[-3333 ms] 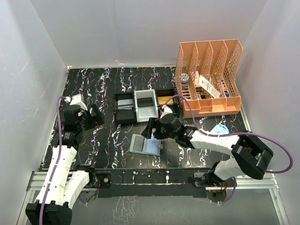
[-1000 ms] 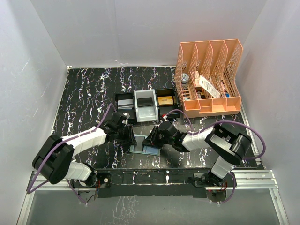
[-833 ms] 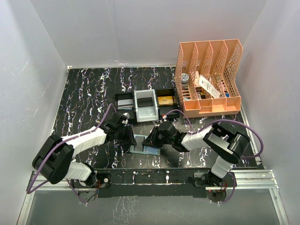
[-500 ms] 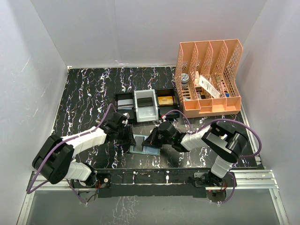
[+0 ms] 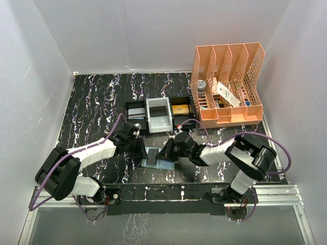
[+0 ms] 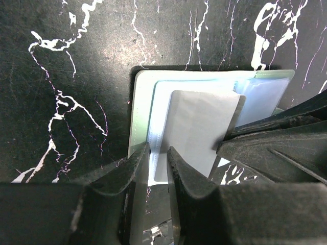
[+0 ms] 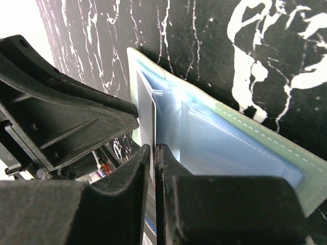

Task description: Take the credit cards out of the card holder

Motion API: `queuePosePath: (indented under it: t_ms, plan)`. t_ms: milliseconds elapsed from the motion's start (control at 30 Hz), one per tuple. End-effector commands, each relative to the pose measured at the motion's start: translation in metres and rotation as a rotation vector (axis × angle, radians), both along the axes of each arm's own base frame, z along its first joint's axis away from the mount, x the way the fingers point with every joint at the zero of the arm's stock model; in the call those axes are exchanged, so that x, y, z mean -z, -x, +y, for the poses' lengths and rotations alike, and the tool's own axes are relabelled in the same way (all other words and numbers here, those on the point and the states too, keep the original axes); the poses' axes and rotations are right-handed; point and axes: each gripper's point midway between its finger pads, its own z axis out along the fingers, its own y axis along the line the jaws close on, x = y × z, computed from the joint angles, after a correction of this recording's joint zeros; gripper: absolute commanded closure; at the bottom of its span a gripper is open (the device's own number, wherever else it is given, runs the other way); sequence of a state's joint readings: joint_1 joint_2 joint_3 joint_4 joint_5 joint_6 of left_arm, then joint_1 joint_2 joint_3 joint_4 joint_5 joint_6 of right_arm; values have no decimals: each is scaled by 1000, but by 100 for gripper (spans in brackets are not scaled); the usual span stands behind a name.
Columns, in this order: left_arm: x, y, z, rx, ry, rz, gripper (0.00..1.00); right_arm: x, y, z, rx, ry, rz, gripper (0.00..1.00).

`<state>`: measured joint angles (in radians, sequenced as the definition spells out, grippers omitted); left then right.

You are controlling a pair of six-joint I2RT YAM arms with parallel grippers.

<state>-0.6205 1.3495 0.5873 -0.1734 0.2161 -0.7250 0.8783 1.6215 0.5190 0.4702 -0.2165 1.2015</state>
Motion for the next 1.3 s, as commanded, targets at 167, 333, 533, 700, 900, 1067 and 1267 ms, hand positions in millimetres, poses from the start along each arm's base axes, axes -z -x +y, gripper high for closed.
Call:
queuePosePath:
  t_ms: [167,333,533,700,900,1067,1267]
  plan:
    - [7,9,6,20,-31,27,82,-10,0,2,-21,-32,-19,87]
    - [8,11,5,21,-29,32,82,-12,2,3,-29,-51,-24,91]
    - [8,11,5,22,-26,32,83,-11,0,6,-30,-49,-13,93]
    - [8,11,4,22,-21,33,84,-4,2,11,-49,-50,9,94]
    - [8,11,6,19,-29,30,84,-4,3,8,-40,-52,3,100]
    - [9,11,11,0,-48,19,85,-2,5,-7,-30,-12,-16,100]
    - [12,12,15,-8,-58,19,85,5,15,-22,-55,2,3,100]
